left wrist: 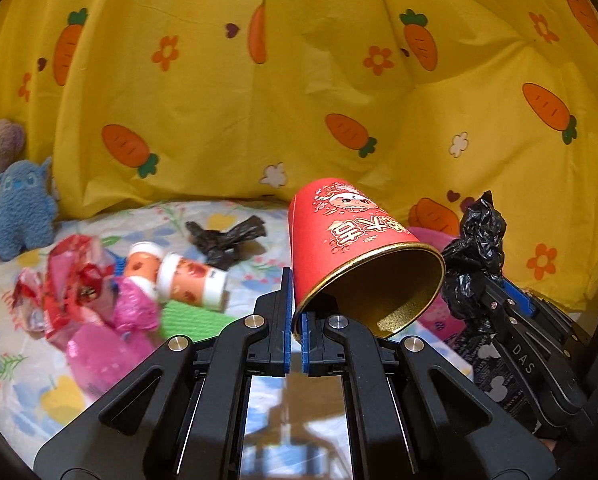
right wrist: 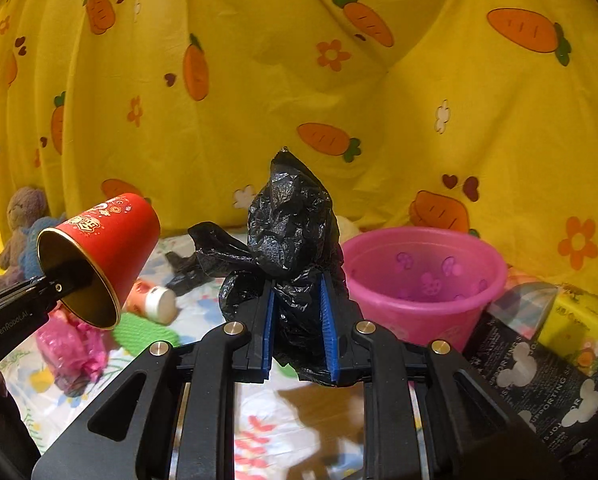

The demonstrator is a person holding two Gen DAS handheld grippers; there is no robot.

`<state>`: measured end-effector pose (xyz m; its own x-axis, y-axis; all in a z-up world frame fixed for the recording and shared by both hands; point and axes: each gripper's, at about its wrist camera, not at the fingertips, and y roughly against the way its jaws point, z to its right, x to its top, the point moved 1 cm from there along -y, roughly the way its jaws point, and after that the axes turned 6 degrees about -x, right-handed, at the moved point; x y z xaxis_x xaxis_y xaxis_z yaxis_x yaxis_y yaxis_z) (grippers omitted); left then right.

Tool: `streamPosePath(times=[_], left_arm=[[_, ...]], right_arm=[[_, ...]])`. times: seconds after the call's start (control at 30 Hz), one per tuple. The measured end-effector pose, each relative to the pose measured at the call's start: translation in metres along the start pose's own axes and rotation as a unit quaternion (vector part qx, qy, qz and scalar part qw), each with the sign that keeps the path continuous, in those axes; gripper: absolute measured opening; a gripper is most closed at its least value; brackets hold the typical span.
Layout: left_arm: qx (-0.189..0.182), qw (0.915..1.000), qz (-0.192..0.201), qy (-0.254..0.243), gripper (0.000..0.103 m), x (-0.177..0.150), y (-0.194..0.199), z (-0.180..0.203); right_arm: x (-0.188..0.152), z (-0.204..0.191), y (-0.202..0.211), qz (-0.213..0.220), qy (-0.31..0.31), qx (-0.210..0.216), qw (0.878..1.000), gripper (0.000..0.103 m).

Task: Collect trash
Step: 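Carry the black bag and red can over the pink bucket with both tools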

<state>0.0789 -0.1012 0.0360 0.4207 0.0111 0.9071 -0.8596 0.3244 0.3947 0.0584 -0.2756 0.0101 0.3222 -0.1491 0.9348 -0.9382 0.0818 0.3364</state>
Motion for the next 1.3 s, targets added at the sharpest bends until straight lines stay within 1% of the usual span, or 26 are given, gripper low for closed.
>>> streamPosePath(times=[0.17, 0.3, 0.43, 0.6, 0.83, 1.0, 1.3], left_arm=[[-0.059, 0.9982, -0.008, -0.012, 0.003, 0.017, -0.049, 0.042], [-0.089, 0.9957, -0.023, -0.016, 0.003, 0.026, -0.089, 0.067], [-0.107, 0.9933, -0.040, -0.019, 0.003, 0.029, -0.122, 0.083], [-0.120, 0.9910, -0.054, -0.024, 0.003, 0.031, -0.155, 0.097], [-0.129, 0.9887, -0.065, -0.040, 0.003, 0.033, -0.186, 0.114], [-0.137, 0.9865, -0.081, -0.037, 0.003, 0.030, -0.205, 0.117], [-0.148, 0.9834, -0.099, -0.035, 0.003, 0.022, -0.225, 0.119]], right_arm=[[0.016, 0.046, -0.020, 0.012, -0.027, -0.058, 0.998, 0.022], [0.024, 0.072, -0.035, 0.018, -0.040, -0.089, 0.995, 0.022], [0.030, 0.087, -0.049, 0.021, -0.047, -0.108, 0.993, 0.022], [0.034, 0.101, -0.063, 0.019, -0.056, -0.121, 0.991, 0.022], [0.035, 0.110, -0.083, 0.009, -0.064, -0.136, 0.989, 0.022], [0.034, 0.113, -0.095, -0.004, -0.068, -0.143, 0.987, 0.023], [0.032, 0.118, -0.108, -0.015, -0.069, -0.151, 0.986, 0.023]])
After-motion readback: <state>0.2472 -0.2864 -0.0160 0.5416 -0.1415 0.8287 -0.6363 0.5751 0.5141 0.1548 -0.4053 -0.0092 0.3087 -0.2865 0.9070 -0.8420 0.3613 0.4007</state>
